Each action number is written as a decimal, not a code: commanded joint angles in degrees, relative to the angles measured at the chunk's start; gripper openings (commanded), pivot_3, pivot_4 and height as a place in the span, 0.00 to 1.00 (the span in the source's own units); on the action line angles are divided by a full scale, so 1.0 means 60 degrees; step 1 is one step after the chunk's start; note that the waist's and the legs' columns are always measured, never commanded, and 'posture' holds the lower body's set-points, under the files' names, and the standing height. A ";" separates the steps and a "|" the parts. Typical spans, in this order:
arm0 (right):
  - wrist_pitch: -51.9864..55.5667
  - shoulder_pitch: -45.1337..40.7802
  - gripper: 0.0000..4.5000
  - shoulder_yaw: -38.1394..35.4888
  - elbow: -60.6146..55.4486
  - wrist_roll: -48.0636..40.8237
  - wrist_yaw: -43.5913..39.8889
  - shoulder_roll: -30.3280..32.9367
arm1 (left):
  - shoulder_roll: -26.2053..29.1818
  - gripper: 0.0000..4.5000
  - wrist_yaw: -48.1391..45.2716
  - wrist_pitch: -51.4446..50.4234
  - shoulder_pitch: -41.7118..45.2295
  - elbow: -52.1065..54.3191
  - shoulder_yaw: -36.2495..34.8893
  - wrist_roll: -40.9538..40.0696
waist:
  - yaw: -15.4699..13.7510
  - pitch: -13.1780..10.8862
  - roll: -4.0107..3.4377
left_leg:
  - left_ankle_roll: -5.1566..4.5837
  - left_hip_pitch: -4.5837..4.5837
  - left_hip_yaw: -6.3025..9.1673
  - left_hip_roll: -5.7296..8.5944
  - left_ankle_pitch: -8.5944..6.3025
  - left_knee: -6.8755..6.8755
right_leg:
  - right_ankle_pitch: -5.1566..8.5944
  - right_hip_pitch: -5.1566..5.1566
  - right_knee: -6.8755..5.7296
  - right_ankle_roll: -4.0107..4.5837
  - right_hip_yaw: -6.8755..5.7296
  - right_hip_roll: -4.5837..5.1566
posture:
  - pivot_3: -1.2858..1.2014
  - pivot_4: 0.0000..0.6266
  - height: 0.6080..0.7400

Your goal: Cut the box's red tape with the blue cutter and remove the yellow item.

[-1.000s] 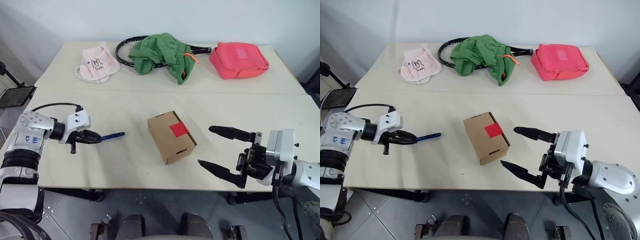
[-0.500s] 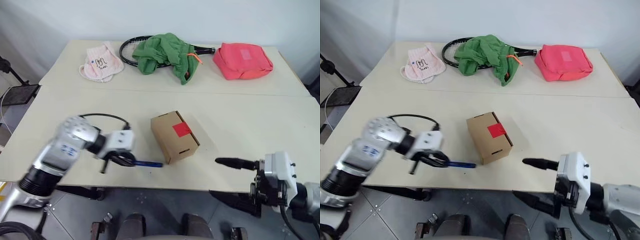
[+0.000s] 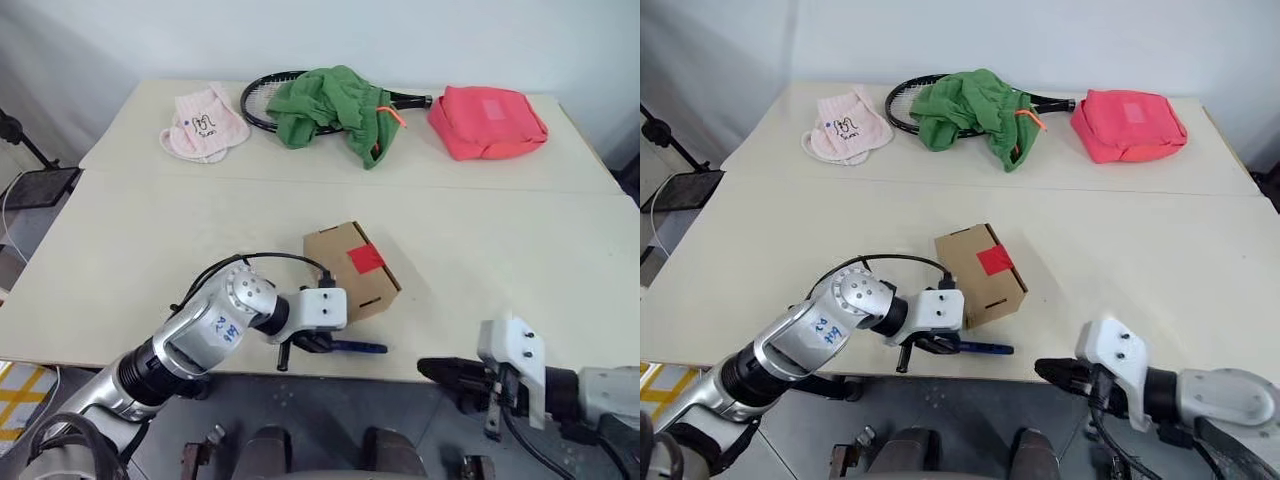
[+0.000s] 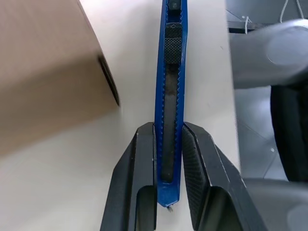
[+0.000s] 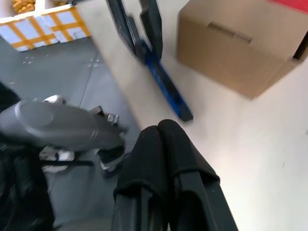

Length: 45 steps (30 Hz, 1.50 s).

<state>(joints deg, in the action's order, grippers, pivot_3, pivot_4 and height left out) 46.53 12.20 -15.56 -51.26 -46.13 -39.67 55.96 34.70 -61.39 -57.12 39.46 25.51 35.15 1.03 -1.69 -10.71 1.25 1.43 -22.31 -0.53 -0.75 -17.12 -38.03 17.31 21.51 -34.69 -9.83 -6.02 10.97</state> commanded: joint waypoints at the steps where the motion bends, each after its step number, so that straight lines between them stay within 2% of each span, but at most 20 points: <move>1: 0.0813 -0.1140 0.00 0.1232 0.0038 -0.0073 0.0758 -0.0157 | -0.0014 0.09 0.0109 -0.0266 0.0190 0.0176 0.0223 -0.0183 | 0.0019 0.0000 -0.0002 | 0.0001 -0.0001 0.0001 -0.0001 0.0000 0.0001 | 0.0000 0.0000 0.0004 0.0000 -0.0002 -0.0002 | 0.52 0.24 1.00; 7: 0.1800 -0.3568 0.00 0.3380 0.1256 0.0778 0.1638 -0.1015 | 0.0234 0.09 0.0070 -0.0382 0.0472 0.0126 0.0459 -0.0346 | 0.0026 -0.0001 -0.0003 | 0.0003 -0.0005 0.0001 0.0000 -0.0002 -0.0009 | -0.0001 -0.0001 0.0007 0.0001 -0.0002 -0.0003 | 0.52 0.24 1.00; 14: 0.1893 -0.4072 0.00 0.4752 0.1675 0.1702 0.1663 -0.1394 | 0.0325 0.09 0.0240 -0.0309 0.0529 0.0000 0.0601 -0.0408 | 0.0006 -0.0001 -0.0003 | 0.0004 -0.0016 0.0000 0.0002 -0.0007 -0.0007 | -0.0001 0.0005 0.0018 0.0000 -0.0002 -0.0004 | 0.52 0.24 1.00; 25: 0.1842 -0.4055 0.00 0.5230 0.1768 0.2253 0.1498 -0.1896 | 0.0499 0.09 0.0389 -0.0333 0.0435 0.0110 0.0663 -0.0501 | 0.0036 0.0001 -0.0005 | 0.0004 -0.0001 -0.0002 -0.0003 -0.0008 -0.0011 | -0.0001 0.0001 -0.0003 0.0000 0.0002 -0.0007 | 0.52 0.24 1.00; 36: 0.1848 -0.4634 0.00 0.6154 0.2222 0.2947 0.1521 -0.3202 | 0.0535 0.09 0.0461 -0.0247 0.0419 0.0071 0.0748 -0.0523 | 0.0041 0.0018 -0.0008 | 0.0013 0.0018 -0.0012 -0.0036 -0.0011 -0.0011 | -0.0004 0.0002 -0.0011 0.0023 0.0021 -0.0047 | 0.52 0.24 1.00; 45: 0.1828 -0.4962 0.00 0.6246 0.2484 0.3131 0.1266 -0.3589 | 0.0600 0.09 0.0517 -0.0116 0.0345 0.0136 0.0789 -0.0523 | 0.0042 0.0018 -0.0009 | 0.0016 0.0017 -0.0012 -0.0037 -0.0014 -0.0012 | -0.0004 0.0002 -0.0010 0.0022 0.0019 -0.0049 | 0.52 0.24 1.00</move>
<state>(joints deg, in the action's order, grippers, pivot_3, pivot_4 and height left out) 57.51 -17.37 20.38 -36.11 -26.99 -31.28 35.22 38.54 -58.81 -58.34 42.25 26.03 38.57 -2.04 -1.43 -10.60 1.20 1.53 -22.21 -0.60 -0.98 -17.20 -38.10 17.29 21.52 -34.76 -9.69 -5.91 10.68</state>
